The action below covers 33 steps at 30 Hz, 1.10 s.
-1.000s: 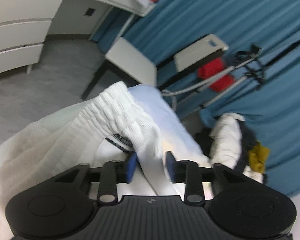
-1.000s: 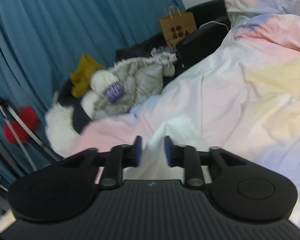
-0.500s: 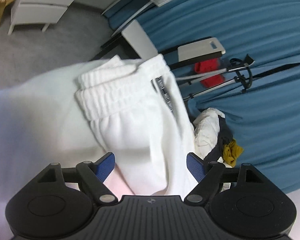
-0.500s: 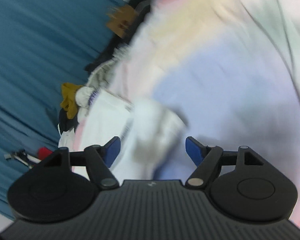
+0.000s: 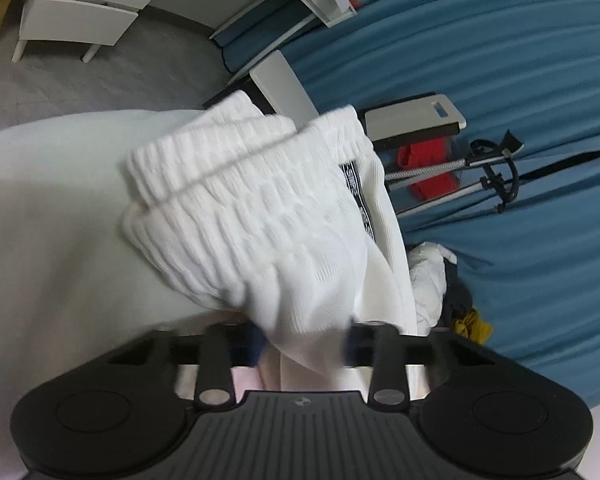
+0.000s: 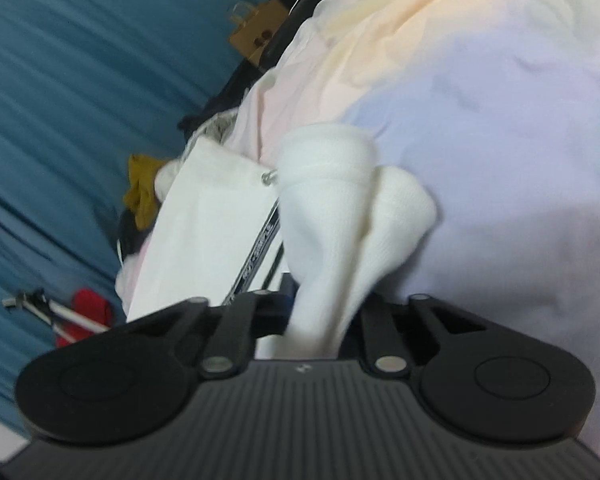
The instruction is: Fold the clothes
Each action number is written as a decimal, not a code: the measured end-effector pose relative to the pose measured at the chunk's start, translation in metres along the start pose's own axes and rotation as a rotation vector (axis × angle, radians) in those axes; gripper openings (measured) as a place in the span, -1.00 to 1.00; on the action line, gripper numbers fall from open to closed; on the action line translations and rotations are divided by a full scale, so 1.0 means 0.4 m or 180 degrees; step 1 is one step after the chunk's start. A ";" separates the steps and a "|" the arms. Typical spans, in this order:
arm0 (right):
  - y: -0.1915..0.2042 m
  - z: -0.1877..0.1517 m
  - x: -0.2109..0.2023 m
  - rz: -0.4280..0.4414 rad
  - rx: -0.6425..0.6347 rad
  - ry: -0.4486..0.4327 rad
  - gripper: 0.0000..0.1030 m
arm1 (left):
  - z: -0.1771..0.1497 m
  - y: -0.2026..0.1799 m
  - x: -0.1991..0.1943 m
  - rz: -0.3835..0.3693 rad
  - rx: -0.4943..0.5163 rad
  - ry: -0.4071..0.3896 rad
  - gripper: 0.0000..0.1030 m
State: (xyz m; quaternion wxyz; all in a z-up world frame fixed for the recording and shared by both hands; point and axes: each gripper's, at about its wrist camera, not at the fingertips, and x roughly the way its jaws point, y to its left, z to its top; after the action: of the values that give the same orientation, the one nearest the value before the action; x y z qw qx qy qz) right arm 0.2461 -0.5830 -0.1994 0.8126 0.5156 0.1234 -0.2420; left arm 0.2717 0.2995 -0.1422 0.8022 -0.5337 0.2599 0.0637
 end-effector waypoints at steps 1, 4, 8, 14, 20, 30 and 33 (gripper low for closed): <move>0.000 0.001 -0.005 -0.0006 0.0002 -0.0026 -0.78 | 0.005 0.000 -0.005 -0.0031 -0.0021 -0.0008 -0.62; 0.015 0.008 -0.036 -0.0018 -0.0040 -0.0103 -0.79 | 0.014 -0.015 -0.038 -0.0136 -0.0016 -0.0115 -0.71; 0.030 0.033 -0.098 0.0012 -0.0062 -0.0141 -0.80 | 0.034 -0.040 -0.086 -0.0159 -0.0042 -0.0116 -0.76; -0.007 0.040 -0.202 -0.0092 0.0026 0.0016 -0.80 | 0.054 -0.049 -0.242 -0.0086 0.0104 -0.0066 -0.77; -0.074 0.042 -0.304 -0.0160 0.0267 0.0244 -0.80 | 0.028 -0.004 -0.433 0.0086 0.0298 0.0085 -0.76; -0.114 0.031 -0.326 -0.0278 -0.0016 0.0301 -0.81 | -0.024 0.027 -0.500 0.0485 0.0949 0.0404 -0.47; -0.117 0.033 -0.332 -0.0241 -0.0016 0.0271 -0.81 | -0.044 0.005 -0.521 0.0629 0.1184 0.0386 -0.36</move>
State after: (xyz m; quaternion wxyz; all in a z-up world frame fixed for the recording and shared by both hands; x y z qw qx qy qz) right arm 0.1079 -0.5761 -0.1701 0.7982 0.5183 0.1780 -0.2501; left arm 0.0861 0.3212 -0.0480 0.8597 -0.3512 0.3659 0.0607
